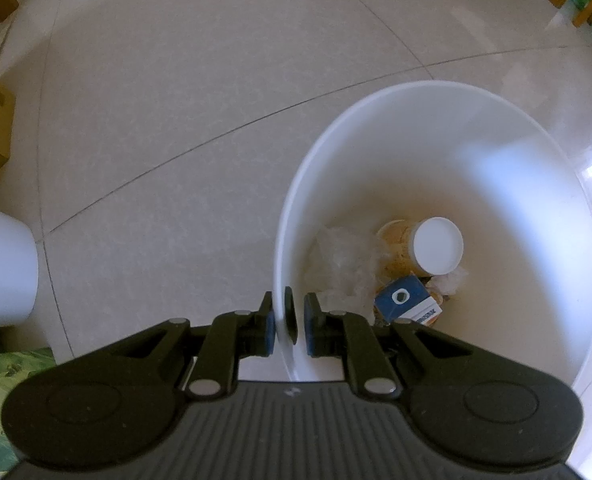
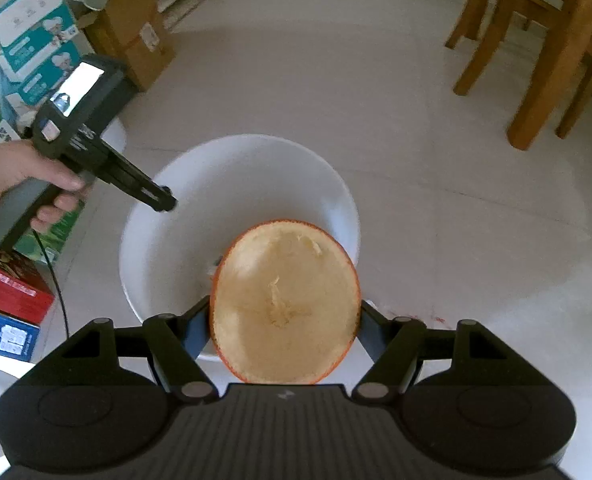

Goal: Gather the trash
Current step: 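Carry the orange peel over the bin and open the right tool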

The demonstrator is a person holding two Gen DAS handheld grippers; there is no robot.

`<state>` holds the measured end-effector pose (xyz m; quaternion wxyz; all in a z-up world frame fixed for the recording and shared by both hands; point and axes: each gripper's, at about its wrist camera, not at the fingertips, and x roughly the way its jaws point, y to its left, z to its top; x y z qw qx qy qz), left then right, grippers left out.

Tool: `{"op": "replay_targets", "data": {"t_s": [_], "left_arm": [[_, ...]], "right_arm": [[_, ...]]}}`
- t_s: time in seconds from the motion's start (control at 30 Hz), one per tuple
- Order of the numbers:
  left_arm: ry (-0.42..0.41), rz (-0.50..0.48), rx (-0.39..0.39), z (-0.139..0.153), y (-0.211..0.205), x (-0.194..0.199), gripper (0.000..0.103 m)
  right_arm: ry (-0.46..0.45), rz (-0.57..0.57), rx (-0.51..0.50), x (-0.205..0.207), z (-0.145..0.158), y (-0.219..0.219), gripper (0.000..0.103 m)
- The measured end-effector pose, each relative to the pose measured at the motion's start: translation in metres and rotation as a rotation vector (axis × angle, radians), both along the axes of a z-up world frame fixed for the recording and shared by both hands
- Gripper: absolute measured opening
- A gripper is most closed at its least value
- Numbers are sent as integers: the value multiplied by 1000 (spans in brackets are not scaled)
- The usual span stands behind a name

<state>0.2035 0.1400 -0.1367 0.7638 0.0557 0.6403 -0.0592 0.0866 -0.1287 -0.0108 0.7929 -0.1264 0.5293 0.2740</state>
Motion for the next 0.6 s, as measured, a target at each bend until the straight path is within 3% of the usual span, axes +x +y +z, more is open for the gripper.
{"op": "replay_targets", "data": {"t_s": [0.17, 0.43, 0.6], "left_arm": [[1, 2, -2, 0, 0, 0, 11], [3, 3, -8, 1, 1, 1, 11], [4, 4, -7, 1, 2, 2, 11]], "right_arm": [[-6, 21, 36, 7, -8, 20, 79], [-71, 44, 82, 6, -2, 29, 99], [-86, 30, 91, 5, 3, 24, 99]]}}
